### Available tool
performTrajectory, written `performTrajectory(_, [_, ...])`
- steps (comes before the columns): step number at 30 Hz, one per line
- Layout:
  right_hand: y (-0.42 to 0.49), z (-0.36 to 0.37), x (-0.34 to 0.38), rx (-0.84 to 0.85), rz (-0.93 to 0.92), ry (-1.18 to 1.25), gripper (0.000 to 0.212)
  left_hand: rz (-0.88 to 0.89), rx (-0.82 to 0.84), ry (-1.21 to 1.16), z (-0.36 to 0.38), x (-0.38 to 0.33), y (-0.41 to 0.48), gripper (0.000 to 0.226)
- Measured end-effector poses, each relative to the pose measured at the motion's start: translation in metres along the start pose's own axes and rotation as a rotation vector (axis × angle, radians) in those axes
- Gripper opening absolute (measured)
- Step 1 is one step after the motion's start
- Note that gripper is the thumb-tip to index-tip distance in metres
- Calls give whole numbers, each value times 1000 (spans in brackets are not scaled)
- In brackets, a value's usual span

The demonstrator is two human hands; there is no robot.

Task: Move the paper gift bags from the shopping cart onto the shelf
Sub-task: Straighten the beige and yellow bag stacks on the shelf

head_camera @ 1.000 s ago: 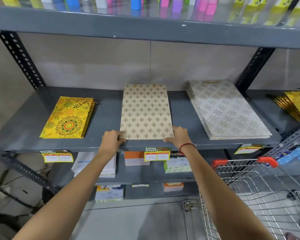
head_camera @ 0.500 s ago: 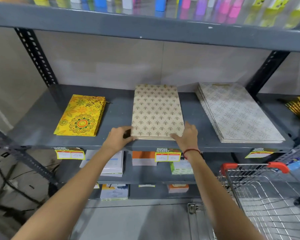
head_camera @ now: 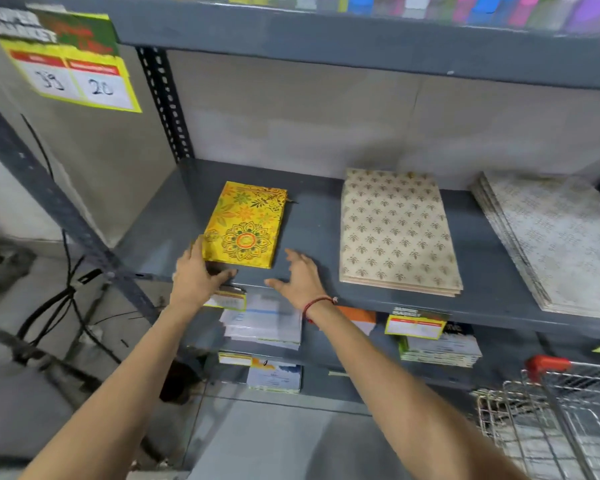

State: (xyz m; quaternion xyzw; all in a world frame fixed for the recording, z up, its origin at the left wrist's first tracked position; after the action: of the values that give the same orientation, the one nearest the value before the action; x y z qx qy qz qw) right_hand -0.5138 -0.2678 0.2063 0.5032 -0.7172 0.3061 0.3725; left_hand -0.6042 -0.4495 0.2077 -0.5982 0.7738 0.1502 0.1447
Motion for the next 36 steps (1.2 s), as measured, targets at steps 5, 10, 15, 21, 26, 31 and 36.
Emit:
performTrajectory(5, [24,19,16,3,-21,22,82,73,27,-101,-5,6,9,80])
performTrajectory(10, [29,24,11,-37,-18,-42,67,179,4,-143,-13,12,16,48])
performTrajectory(15, [32,23,12,-91,-15,-93,65,170,82,-123,-14,22,31,43])
performTrajectory(21, [33,23,15,-79,-26,-159,53,113,127,-109,-14,26,42,42])
performTrajectory(26, [30,23,17,-65,-33,-172,50,104,136,-59,-12,25,40,38])
performTrajectory(31, [27,21,22,-45,-44,-237,44,136,201,100,-12,19,44,38])
performTrajectory(36, [21,23,31,-3,-55,-368,36,199,218,455,-19,-1,34,30])
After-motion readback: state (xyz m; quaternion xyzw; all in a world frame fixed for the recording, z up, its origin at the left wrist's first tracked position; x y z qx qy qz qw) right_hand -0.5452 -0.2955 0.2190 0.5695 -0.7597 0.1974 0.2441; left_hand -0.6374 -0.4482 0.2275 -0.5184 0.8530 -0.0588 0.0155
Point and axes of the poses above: each hand's wrist, its own y-axis towards the middle knuckle, its own z-axis out of the palm, x = y × z, the point moved 7 cm from there along y, towards the middle knuckle, and after that the axes turned 13 degrees about y, right-handed, at the moved point
